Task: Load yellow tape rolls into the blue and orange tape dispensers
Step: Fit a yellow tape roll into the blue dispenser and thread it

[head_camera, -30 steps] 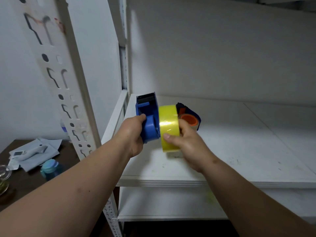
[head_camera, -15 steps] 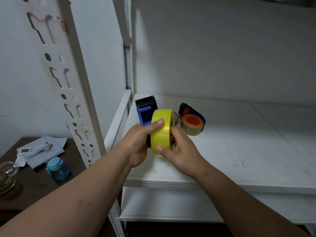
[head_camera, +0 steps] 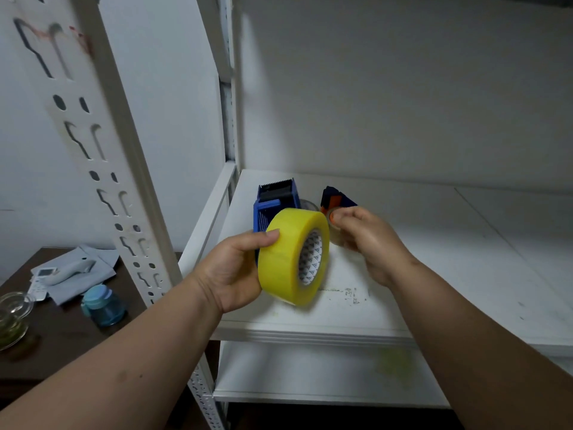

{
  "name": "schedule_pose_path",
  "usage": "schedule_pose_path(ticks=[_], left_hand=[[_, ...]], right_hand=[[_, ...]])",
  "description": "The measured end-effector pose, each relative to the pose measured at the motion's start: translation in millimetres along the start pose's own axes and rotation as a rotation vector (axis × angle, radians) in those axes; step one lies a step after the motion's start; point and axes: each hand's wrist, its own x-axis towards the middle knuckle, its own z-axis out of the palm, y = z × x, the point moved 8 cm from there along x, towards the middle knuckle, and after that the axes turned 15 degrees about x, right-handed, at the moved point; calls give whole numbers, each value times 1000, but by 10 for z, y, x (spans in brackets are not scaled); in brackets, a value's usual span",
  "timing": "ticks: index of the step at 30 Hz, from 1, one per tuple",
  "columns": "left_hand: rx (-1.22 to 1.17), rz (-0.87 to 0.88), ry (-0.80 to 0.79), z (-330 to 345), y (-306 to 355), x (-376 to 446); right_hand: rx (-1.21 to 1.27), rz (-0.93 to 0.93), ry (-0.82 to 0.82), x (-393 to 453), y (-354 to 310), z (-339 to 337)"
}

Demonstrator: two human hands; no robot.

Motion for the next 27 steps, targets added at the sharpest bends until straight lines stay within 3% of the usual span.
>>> schedule_pose_path(ticks=[4, 6, 13, 19, 23, 27], left_hand=[[-22, 23, -159, 127, 29, -11], [-36, 36, -209, 160, 58, -23], [-35, 49, -339, 299, 146, -111], [-83, 67, -359, 391, 197, -121], [-96, 58, -312, 420, 185, -80], [-54, 97, -351, 403, 131, -80]], right_hand=[[354, 450, -342, -68, 297, 288], [472, 538, -463, -146, 318, 382], [640, 534, -572, -181, 376, 480], [673, 354, -628, -52, 175, 334], [625, 357, -608, 44, 131, 166], [566, 323, -459, 256, 94, -240]])
